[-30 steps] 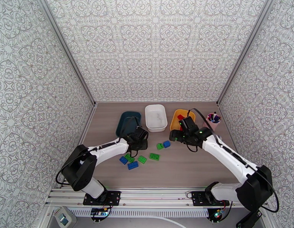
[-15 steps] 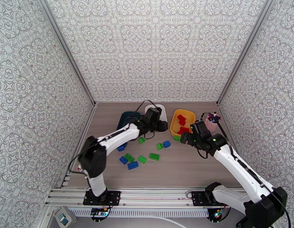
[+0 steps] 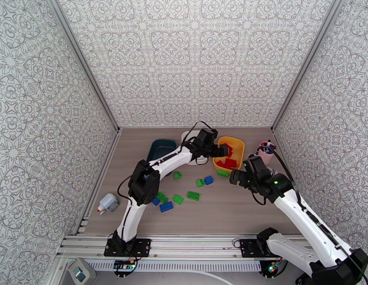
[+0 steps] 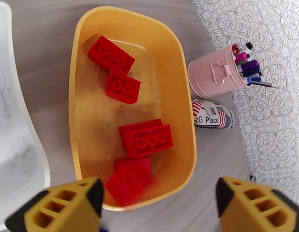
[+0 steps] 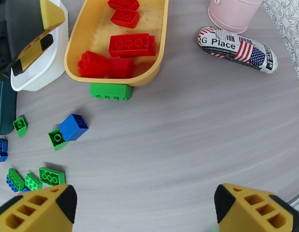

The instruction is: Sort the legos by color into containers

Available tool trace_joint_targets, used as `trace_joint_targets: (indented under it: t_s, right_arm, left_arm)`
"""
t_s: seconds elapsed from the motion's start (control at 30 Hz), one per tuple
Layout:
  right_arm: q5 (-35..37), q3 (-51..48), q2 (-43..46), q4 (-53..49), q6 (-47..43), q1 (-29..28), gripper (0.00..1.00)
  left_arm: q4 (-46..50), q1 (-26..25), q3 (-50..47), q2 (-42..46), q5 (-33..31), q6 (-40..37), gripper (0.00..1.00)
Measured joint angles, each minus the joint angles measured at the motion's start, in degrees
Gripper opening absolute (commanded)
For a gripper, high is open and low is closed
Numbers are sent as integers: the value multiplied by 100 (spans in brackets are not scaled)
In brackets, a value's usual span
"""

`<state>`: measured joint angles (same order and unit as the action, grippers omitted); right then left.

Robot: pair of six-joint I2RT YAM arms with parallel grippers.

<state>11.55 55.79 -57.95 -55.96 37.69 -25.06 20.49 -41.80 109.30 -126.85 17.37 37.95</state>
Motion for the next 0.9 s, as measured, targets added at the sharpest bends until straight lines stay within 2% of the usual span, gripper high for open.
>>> trace_joint_targets:
  t_s: [0.17,0.4,0.6,0.73,0.9]
  right_arm:
    - [-179,-98,-33,105,-22,4,99]
    - [-789,-122,-505,503,-175,4,86]
    - [-1091,-122,-981,763,-151,-39,80]
    - [-1222,-122,-1268,953,-144,-216,79]
    - [-1394,-114,-1740,1226,-155,-656,84]
  left_arm:
    - [-42,-4,-433,317,-46,-2,87]
    - [-127,-4,-1770,1674,-514,-63,92]
    - [-186,87,-2865,2876,-994,-70,96]
    - [-111,262,-3563,3442,-1279,-63,99]
    - [9,509,-4605,4146,-1547,46,99]
